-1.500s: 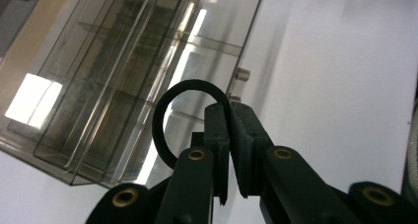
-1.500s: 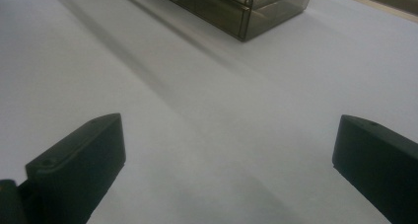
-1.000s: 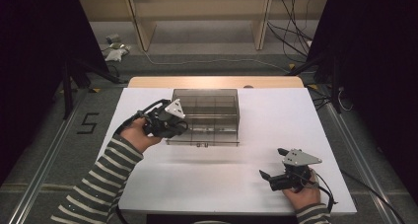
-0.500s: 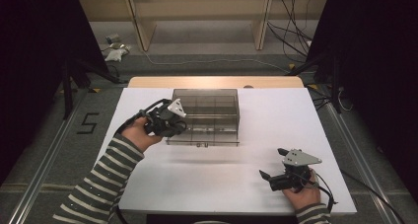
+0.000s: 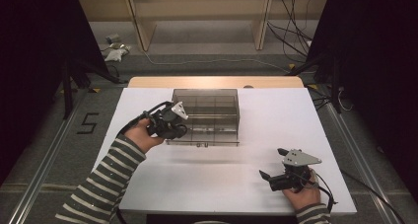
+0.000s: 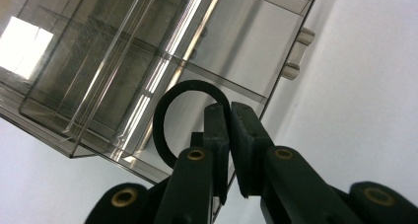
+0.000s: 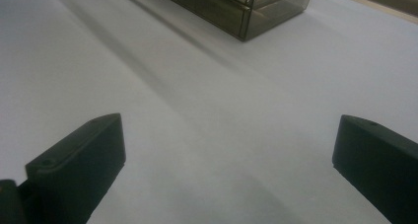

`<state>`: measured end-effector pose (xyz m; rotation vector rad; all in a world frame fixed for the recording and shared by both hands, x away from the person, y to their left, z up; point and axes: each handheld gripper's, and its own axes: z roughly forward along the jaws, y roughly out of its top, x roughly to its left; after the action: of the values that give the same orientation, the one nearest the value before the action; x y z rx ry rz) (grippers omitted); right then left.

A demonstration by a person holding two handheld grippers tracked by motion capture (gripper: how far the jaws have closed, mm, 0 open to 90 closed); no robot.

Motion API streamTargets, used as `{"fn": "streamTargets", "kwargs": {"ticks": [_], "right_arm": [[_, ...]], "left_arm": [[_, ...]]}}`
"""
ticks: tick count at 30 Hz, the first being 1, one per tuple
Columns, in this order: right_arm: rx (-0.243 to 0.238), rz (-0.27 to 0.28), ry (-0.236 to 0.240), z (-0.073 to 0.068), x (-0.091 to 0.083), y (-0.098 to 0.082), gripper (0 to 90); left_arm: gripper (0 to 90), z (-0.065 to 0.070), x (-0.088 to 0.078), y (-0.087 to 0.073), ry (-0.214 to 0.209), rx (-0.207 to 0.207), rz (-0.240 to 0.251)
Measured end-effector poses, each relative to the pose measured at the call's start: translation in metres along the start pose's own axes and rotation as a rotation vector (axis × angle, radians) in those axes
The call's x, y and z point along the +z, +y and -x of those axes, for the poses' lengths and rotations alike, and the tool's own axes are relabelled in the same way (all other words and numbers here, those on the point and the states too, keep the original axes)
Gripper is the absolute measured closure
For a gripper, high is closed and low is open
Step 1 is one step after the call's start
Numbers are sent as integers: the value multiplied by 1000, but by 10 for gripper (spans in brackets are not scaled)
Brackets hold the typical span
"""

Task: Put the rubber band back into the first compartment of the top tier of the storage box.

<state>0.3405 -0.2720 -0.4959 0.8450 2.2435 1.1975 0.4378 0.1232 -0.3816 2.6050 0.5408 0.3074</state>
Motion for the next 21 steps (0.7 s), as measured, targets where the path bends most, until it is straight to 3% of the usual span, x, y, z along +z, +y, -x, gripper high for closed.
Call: {"fn": "streamTargets", "kwargs": {"ticks": [21], "right_arm": [[-2,2,-1,0,0,0,7]], "left_arm": [[847,-6,12,1,-13,-17,-46]]}}
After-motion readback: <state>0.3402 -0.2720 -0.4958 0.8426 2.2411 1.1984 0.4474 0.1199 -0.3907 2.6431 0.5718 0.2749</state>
